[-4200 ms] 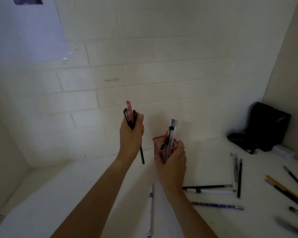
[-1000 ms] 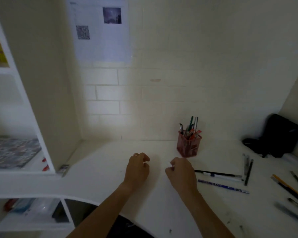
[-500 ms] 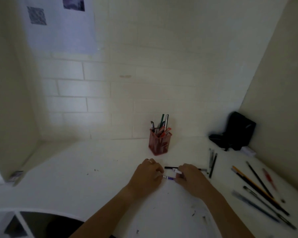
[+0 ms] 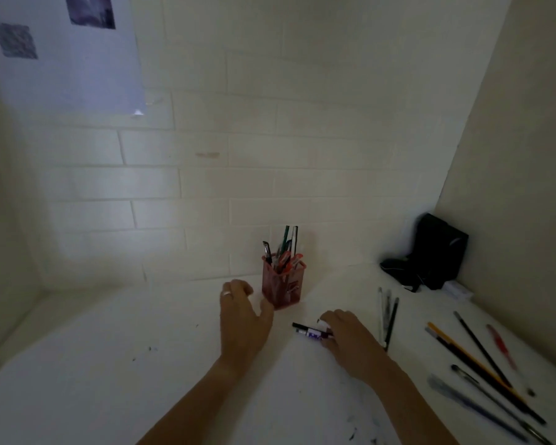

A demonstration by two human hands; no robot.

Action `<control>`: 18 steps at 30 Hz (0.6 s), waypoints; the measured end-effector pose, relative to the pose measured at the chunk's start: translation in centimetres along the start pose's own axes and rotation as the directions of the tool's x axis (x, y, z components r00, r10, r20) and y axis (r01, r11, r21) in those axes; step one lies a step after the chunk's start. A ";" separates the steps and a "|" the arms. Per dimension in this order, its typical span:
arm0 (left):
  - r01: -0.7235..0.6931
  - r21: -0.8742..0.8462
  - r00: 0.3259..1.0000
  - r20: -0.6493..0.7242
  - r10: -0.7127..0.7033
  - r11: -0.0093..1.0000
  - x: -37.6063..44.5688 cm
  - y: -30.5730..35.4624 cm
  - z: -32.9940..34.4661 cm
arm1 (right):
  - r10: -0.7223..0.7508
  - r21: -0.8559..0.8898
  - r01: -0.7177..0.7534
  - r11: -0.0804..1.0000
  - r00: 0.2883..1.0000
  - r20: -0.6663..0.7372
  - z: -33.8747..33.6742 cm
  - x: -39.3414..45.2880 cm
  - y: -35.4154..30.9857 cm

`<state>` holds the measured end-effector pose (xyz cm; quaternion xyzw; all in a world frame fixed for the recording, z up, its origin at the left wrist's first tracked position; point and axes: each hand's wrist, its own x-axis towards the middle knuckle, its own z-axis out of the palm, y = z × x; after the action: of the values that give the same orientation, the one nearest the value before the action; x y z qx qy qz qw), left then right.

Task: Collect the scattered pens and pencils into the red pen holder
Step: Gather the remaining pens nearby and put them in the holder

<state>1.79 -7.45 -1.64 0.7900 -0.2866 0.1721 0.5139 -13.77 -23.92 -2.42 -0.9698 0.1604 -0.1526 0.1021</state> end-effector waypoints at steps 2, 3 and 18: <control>0.022 -0.034 1.000 -0.004 -0.023 0.999 1.2 0.7 0.6 | -0.025 -0.028 0.027 0.999 0.998 0.057 0.0 0.5 0.0; 0.047 -0.048 0.999 0.029 -0.046 0.998 1.9 1.0 1.0 | -0.032 -0.046 0.036 0.998 0.996 0.077 0.0 0.7 0.0; 0.180 -0.128 0.904 0.412 -0.113 0.975 11.1 3.9 5.4 | -0.113 -0.149 0.114 0.982 0.993 0.018 -0.7 2.8 -0.6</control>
<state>7.79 -16.61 5.17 0.7830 -0.3388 -0.0572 0.5185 -11.27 -24.46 -0.92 -0.9830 0.1154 -0.1413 0.0207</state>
